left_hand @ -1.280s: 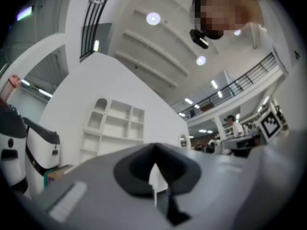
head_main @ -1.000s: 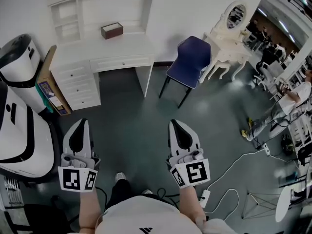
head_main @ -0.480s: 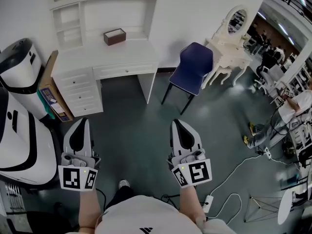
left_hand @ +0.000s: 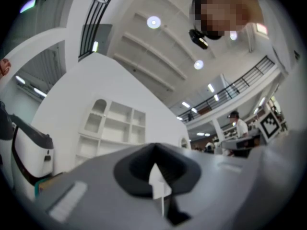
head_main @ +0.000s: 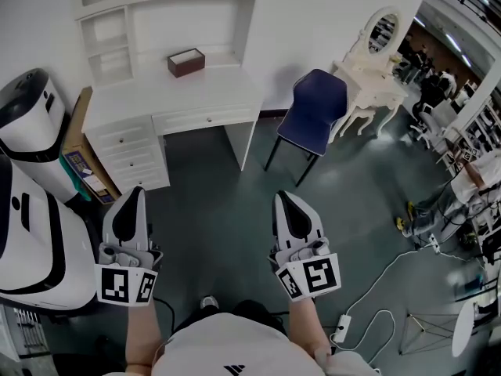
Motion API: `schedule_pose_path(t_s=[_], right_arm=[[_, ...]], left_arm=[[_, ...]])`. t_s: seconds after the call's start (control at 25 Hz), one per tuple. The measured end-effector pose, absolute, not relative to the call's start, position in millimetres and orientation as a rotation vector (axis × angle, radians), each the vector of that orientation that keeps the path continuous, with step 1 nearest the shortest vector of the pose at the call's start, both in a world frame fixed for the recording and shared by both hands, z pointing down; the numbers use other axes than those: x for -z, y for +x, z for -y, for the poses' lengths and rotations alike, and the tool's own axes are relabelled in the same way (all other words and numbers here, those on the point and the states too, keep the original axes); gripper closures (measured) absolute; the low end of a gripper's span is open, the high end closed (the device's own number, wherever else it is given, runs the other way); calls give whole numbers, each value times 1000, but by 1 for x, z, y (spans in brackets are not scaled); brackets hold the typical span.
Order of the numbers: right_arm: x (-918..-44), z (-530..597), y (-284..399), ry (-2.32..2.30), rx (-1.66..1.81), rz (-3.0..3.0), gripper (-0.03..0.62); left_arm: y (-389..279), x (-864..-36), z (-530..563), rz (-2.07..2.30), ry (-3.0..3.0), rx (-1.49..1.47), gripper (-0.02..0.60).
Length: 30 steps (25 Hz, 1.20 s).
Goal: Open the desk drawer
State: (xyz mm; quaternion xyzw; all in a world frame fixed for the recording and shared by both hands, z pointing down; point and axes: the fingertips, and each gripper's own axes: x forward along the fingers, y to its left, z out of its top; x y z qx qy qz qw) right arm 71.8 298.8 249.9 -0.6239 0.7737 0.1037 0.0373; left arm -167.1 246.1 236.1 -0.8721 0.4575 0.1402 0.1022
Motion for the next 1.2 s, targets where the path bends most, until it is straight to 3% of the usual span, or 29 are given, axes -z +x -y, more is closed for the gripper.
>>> schedule_pose_path(t_s=[0.44, 1.2], right_arm=[[-270, -252, 76, -1966, -245, -2360, 606], [-248, -47, 121, -1798, -287, -2449, 606]], left_arm=[[-177, -253, -196, -1381, -2610, -396, 577], [-137, -237, -25, -1517, -2496, -429, 576]])
